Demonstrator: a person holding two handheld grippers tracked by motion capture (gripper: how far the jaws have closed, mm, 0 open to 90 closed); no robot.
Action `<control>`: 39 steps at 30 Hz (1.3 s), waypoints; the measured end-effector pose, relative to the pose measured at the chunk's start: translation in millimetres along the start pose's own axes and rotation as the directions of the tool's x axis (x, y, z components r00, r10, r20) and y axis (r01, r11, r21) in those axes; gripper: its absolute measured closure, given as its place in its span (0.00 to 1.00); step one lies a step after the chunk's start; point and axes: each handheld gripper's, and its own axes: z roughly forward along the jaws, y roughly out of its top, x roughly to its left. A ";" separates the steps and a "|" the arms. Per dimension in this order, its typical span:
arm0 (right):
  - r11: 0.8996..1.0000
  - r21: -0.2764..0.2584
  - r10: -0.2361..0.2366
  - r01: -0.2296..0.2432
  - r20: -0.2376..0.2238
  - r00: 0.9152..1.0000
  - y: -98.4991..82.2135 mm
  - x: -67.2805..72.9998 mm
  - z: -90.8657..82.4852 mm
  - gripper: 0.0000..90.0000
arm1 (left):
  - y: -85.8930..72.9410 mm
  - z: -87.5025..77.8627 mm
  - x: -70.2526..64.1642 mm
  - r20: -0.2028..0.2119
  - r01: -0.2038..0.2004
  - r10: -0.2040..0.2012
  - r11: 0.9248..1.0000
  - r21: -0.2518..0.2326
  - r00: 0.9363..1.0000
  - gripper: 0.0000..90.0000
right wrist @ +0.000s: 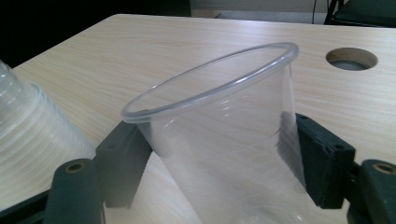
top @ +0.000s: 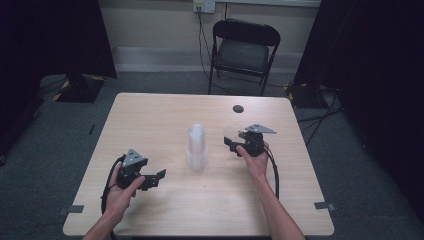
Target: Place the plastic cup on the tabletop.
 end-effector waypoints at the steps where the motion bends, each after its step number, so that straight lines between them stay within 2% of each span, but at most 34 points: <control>1: 1.000 0.003 -0.002 0.002 0.001 1.000 0.4 1.3 2.1 0.29 | -0.4 0.4 0.0 0.001 0.004 -0.004 1.000 0.006 1.000 0.19; 11: 1.000 0.025 -0.006 0.007 -0.032 0.999 -4.1 5.4 9.9 0.29 | -3.2 2.4 -0.3 0.005 -0.013 0.012 1.000 0.022 1.000 0.20; 15: 0.999 0.037 -0.008 0.010 -0.034 0.999 -6.2 4.5 8.9 0.26 | -4.8 3.3 -0.8 0.009 -0.002 0.002 1.000 0.020 1.000 0.21; 19: 0.999 0.030 -0.011 0.012 -0.031 0.999 -8.4 3.5 5.5 0.25 | -5.0 3.2 -1.3 0.007 -0.006 0.006 1.000 0.025 1.000 0.21; 29: 0.996 0.074 -0.051 0.052 -0.017 0.999 -11.5 0.2 0.9 0.23 | -5.3 2.8 -1.1 0.009 -0.004 0.004 1.000 0.027 1.000 0.21; 39: 0.994 0.095 -0.050 0.050 -0.006 0.999 -15.6 -1.8 0.1 0.19 | -5.4 2.8 -1.3 0.009 -0.005 0.005 1.000 0.028 1.000 0.21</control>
